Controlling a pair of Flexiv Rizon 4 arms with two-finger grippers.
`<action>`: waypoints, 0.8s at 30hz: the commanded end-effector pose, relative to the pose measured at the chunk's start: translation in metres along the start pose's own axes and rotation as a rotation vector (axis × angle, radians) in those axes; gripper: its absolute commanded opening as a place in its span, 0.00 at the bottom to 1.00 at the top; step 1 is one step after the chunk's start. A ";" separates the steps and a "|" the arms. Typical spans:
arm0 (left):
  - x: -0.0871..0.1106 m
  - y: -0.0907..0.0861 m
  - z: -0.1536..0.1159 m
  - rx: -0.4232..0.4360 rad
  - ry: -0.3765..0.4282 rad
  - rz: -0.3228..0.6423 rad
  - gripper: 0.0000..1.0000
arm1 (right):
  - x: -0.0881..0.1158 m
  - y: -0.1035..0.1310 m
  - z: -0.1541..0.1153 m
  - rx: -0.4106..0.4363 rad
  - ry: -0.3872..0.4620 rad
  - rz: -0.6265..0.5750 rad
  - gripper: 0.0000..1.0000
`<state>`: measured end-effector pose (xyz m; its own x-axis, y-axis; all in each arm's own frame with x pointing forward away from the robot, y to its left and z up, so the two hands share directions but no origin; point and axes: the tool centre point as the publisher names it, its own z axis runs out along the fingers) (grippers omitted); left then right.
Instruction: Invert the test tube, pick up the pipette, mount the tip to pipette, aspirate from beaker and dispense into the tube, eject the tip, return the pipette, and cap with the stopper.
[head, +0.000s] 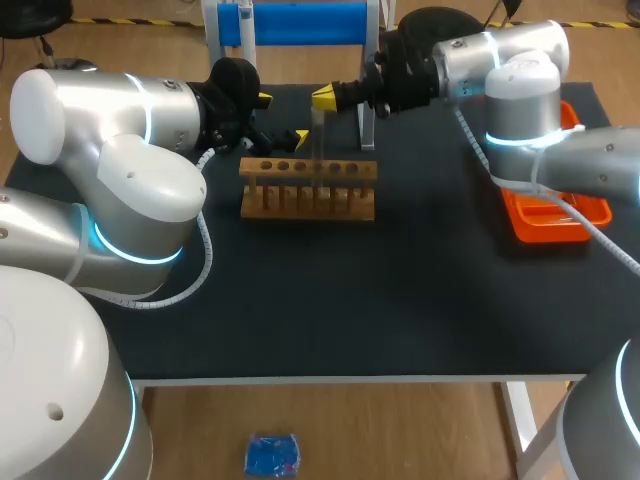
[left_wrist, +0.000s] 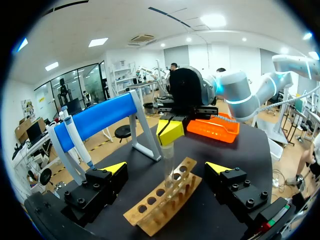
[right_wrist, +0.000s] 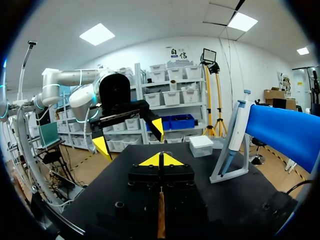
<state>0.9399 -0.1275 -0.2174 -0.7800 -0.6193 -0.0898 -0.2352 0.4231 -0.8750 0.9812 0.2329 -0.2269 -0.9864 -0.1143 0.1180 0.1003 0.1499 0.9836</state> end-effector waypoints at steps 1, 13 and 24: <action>-0.001 -0.001 -0.001 -0.005 0.003 -0.001 1.00 | -0.001 -0.014 0.001 0.003 -0.001 0.006 0.00; -0.001 -0.001 -0.001 -0.005 0.003 -0.001 1.00 | 0.000 0.012 -0.006 -0.012 -0.032 -0.033 1.00; -0.001 -0.001 -0.001 -0.005 0.003 -0.001 1.00 | 0.002 0.037 -0.027 0.194 -0.121 -0.143 1.00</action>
<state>0.9399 -0.1275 -0.2173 -0.7801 -0.6192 -0.0898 -0.2351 0.4231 -0.8750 0.9956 0.2215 -0.2012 -0.9979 -0.0532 -0.0363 -0.0491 0.2639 0.9633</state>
